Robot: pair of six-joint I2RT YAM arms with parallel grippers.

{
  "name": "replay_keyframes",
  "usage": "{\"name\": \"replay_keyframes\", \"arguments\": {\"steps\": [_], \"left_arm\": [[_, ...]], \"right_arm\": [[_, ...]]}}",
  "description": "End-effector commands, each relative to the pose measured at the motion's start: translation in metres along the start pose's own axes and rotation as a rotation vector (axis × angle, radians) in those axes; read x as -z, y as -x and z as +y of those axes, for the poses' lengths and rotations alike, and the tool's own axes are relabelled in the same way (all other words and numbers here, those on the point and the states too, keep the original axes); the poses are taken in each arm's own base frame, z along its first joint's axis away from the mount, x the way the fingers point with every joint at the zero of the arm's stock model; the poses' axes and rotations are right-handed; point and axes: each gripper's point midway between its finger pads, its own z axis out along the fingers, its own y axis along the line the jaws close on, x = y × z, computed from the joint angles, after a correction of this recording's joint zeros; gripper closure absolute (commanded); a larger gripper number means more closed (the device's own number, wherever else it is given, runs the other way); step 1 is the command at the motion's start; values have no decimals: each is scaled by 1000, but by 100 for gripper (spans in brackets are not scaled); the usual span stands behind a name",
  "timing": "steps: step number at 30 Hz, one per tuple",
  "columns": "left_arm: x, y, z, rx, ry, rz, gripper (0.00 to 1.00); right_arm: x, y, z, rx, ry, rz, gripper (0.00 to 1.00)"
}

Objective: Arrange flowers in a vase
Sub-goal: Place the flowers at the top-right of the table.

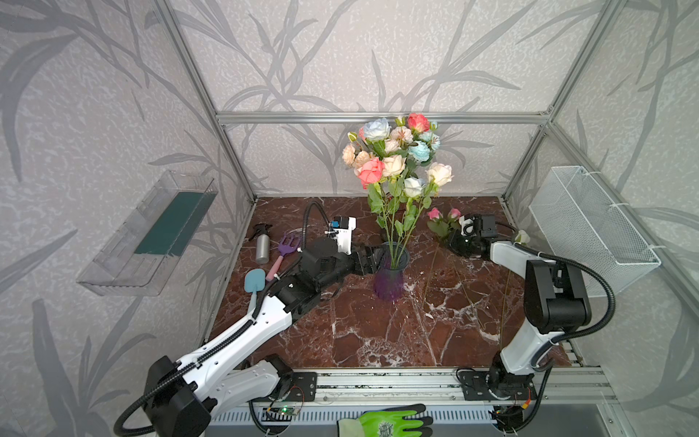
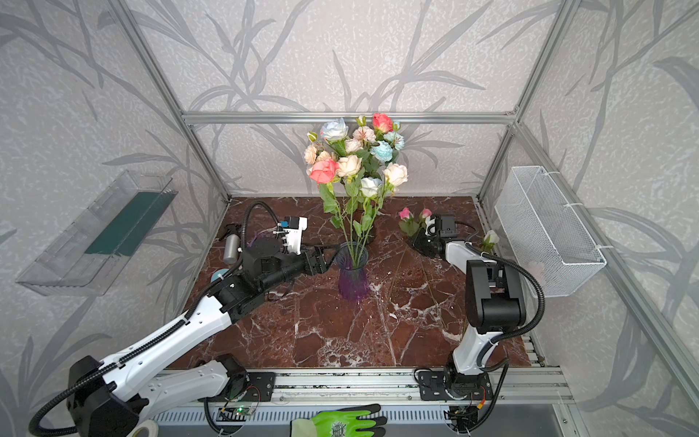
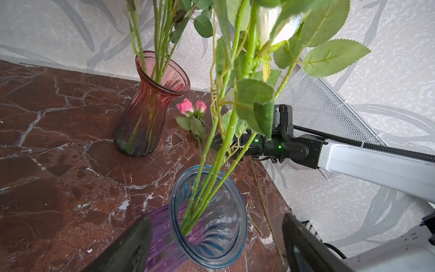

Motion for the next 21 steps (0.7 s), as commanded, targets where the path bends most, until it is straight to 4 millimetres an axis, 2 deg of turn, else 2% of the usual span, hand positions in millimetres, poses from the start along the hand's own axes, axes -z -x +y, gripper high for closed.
{"name": "replay_keyframes", "arguments": {"steps": [1,5,9,12,16,21], "left_arm": [[3,11,-9,-13,-20,-27,13],[3,12,-10,-11,-24,-28,13],[2,11,-9,-9,-22,-24,13],[1,9,-8,-8,-20,-20,13],[0,9,-7,-8,-16,-16,13],[1,9,-7,-15,-11,-20,13]], "right_arm": [[23,6,13,69,-14,-30,63],[33,7,-13,119,-183,-47,63],[21,-7,-43,197,-324,90,63],[8,-13,-50,282,-374,193,63],[-6,-8,-53,306,-378,224,63],[-26,-12,-57,344,-416,302,63]]}}
